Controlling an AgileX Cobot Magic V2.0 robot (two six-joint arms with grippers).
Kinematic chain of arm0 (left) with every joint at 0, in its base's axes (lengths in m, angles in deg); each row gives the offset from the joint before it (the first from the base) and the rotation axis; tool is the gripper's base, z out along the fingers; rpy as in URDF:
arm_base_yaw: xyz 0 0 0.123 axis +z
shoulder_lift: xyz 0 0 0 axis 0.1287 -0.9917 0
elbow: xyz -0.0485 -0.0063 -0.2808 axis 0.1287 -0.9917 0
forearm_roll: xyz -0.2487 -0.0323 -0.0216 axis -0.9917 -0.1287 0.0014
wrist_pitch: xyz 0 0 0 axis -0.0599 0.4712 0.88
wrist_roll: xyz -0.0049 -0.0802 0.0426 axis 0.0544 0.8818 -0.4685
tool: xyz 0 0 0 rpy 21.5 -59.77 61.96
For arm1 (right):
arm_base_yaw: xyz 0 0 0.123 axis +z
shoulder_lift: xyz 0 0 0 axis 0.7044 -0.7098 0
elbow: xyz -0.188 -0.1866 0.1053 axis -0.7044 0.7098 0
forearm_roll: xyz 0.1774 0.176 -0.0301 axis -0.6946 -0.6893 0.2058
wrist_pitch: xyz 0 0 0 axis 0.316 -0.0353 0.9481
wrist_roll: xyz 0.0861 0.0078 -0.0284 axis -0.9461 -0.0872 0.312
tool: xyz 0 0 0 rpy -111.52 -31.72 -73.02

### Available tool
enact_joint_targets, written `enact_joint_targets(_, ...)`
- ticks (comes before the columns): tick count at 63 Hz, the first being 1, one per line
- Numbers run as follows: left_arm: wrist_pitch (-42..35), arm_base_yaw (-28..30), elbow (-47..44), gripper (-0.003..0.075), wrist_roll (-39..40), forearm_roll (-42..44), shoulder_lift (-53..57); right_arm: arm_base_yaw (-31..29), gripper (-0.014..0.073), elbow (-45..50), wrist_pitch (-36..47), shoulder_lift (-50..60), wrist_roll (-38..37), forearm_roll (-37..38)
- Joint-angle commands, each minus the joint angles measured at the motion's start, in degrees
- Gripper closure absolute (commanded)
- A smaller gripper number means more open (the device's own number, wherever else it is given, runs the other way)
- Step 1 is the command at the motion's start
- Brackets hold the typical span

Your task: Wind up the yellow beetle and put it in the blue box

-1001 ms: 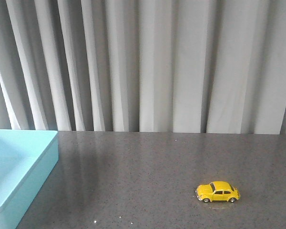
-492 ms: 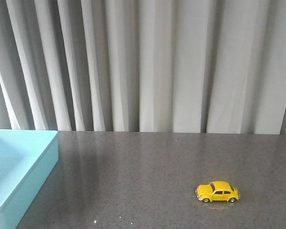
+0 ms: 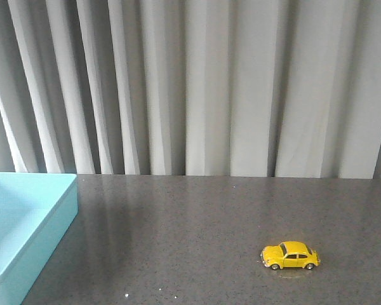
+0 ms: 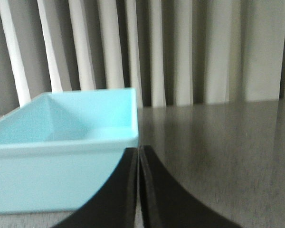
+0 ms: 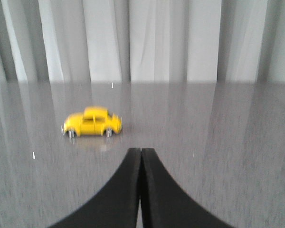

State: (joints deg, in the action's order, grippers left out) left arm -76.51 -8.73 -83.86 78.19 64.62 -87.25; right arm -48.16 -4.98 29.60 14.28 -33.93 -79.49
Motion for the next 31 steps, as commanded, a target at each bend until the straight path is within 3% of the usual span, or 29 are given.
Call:
enact_joint_targets(1,-3.81,0.0,7.85,0.0726,1.62,-0.44,-1.82,-0.34,0.0599,-7.59,5.02,-3.04,0.17,0.37)
enact_joint_targets(16,4.89,0.0,27.34,0.0726,1.35,-0.08,-16.92,-0.34,0.0599,-25.8,2.03,-18.11,0.46,0.83)
enact_joint_targets(24,12.29,0.0,37.39,0.0726,1.2,0.29,-27.03,-0.34,0.0599,-35.26,-5.06,-28.79,0.88,0.97)
enact_joint_targets(31,17.13,0.0,40.96,0.0726,0.5,0.17,-33.64,-0.34,0.0599,-38.45,-10.07,-35.22,2.15,1.0)
